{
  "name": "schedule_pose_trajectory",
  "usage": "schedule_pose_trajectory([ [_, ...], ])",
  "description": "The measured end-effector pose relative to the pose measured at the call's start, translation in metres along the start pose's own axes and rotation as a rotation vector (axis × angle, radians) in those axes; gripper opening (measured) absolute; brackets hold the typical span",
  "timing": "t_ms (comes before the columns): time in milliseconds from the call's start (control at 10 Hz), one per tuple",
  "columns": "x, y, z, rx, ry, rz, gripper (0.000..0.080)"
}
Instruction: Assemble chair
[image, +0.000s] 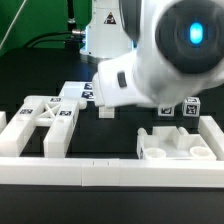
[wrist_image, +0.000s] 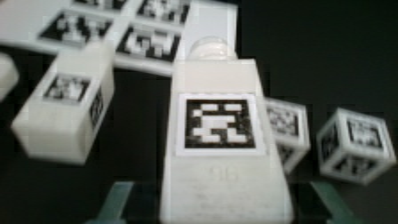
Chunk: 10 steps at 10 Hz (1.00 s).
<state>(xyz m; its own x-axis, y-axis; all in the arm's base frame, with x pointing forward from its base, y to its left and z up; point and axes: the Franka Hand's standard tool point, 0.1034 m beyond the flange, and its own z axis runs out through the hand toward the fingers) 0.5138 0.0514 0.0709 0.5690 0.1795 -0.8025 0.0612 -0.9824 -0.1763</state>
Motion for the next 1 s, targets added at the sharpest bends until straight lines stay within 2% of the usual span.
schedule_pose_trajectory([
  [300, -0.001, 0.002, -0.043, -0.017, 0.209, 0.000, 0.0285],
  [500, 0.004, 0.004, -0.045, -0.036, 0.347, 0.006, 0.0285],
  [600, 0.009, 0.005, -0.052, -0.048, 0.441, 0.008, 0.0285],
  [800, 0.008, 0.005, -0.057, -0.070, 0.578, 0.010, 0.0285],
  [1000, 0.003, -0.009, -0.092, -0.085, 0.727, 0.003, 0.0285],
])
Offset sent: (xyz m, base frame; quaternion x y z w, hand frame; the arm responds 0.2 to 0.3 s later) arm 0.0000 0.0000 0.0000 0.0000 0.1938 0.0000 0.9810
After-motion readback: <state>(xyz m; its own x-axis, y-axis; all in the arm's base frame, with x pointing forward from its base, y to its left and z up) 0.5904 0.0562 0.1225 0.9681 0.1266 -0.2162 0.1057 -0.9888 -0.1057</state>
